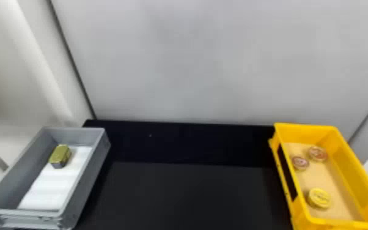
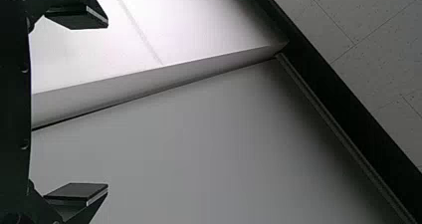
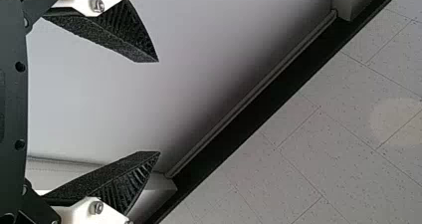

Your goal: Pick up the round yellow can and place it in the yellow rectangular box

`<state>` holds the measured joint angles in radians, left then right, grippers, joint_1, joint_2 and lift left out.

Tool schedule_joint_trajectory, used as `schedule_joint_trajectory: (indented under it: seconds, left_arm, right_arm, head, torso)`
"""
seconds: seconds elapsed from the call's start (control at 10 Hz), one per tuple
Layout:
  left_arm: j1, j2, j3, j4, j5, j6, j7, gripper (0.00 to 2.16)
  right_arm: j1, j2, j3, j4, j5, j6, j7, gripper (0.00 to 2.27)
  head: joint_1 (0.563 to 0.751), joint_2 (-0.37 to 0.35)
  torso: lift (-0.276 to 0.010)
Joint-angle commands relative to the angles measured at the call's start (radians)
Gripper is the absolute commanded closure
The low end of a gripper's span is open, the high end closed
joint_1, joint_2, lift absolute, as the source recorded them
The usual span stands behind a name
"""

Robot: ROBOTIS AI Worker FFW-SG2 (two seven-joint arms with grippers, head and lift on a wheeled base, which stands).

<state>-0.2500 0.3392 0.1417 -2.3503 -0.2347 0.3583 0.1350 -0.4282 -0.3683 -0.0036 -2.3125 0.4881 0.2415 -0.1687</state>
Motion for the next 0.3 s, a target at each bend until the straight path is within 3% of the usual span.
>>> schedule_joint_trajectory:
  seconds: [0.0,0.2]
  left_arm:
    - [-0.002,0.0,-0.001,0.0,0.0,0.001,0.0,0.12]
    - [-0.002,0.0,-0.001,0.0,0.0,0.001,0.0,0.12]
  right_arm:
    - [0.0,0.0,0.001,-0.001,0.0,0.001,0.0,0.14]
    - [0.002,0.0,0.001,-0.001,0.0,0.001,0.0,0.14]
  head:
    - [0.663,0.054]
    - [0.663,0.054]
  torso:
    - [-0.01]
    - [-0.01]
